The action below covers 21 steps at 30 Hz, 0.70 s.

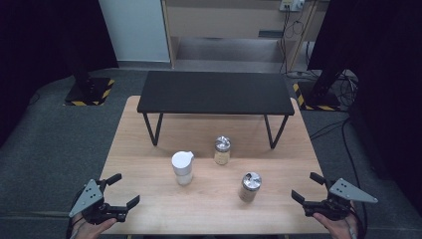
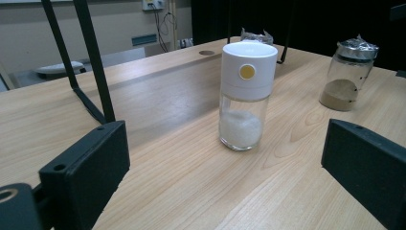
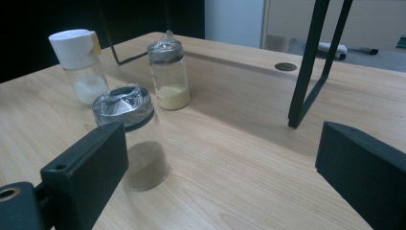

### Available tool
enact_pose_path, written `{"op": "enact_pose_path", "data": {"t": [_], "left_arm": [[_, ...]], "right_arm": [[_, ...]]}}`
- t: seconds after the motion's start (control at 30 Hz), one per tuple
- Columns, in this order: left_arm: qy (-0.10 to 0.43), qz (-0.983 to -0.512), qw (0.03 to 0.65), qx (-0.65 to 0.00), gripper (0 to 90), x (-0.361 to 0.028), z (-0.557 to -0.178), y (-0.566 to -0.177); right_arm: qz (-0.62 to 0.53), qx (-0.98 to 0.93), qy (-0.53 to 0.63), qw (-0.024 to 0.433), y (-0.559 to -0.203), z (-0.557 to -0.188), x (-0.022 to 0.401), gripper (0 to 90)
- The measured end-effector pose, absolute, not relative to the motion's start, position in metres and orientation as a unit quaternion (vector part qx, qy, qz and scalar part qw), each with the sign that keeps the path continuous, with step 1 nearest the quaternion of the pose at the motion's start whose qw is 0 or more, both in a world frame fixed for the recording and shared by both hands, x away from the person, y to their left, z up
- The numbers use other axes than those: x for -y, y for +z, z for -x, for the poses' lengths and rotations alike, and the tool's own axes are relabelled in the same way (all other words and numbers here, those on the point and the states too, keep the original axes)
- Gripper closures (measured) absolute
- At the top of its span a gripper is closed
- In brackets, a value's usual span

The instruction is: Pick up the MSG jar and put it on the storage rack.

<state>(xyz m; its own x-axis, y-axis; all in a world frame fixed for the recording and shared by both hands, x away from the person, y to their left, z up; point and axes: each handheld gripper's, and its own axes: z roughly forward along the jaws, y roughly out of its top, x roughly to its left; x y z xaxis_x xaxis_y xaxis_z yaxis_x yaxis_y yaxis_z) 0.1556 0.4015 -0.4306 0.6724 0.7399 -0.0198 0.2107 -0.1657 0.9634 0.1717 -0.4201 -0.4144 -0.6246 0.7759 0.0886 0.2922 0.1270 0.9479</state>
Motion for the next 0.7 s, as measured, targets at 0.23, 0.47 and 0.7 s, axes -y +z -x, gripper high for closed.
{"op": "enact_pose_path", "data": {"t": [0.23, 0.47, 0.7], "left_arm": [[0.238, -0.722, 0.558, -0.332, 1.1, -0.4026, -0.1550, -0.4312], [0.237, -0.722, 0.560, -0.331, 1.0, -0.4041, -0.1539, -0.4311], [0.237, -0.716, 0.566, -0.332, 0.8, -0.4057, -0.1535, -0.4319]], "right_arm": [[-0.371, -0.716, 0.549, 0.217, -0.4151, -0.1696, 0.4220, 3.9], [-0.364, -0.720, 0.549, 0.218, -0.4136, -0.1696, 0.4197, 3.7], [-0.365, -0.719, 0.551, 0.216, -0.4145, -0.1695, 0.4220, 3.6]]}}
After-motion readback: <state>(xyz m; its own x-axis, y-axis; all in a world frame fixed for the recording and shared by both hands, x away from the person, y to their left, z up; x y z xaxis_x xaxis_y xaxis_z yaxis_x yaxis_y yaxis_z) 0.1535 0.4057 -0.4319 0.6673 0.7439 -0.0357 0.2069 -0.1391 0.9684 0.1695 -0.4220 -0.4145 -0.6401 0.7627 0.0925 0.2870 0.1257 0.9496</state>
